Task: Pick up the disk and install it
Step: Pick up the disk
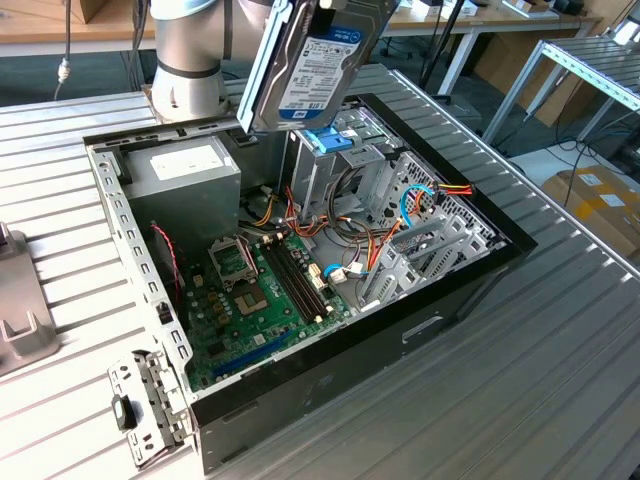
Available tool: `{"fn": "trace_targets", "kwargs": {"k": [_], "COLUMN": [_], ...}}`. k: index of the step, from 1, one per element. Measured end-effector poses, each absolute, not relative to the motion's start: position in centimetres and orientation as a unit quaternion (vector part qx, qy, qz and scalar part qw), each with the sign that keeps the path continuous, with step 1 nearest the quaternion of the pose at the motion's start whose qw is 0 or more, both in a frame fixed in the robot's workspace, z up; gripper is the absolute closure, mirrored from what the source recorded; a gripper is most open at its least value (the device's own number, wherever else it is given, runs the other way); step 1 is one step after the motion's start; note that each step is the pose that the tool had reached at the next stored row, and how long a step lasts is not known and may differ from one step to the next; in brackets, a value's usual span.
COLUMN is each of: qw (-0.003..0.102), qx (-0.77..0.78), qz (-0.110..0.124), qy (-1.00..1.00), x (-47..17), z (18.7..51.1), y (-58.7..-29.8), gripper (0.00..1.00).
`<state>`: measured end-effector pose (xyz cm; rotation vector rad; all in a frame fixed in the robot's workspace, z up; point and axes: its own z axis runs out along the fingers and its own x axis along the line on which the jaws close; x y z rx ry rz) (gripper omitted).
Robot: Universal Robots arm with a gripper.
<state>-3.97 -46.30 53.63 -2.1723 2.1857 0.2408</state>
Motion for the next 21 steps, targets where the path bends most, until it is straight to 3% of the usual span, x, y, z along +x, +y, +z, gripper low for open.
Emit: {"fn": "trace_targets", "kwargs": {"k": [21], "qw": [0.025], "qx": [-0.703], "qz": [0.078], "qy": [0.707], "x": [-3.48], "z": [53.61], "y": [-46.99], "gripper": [0.63]}}
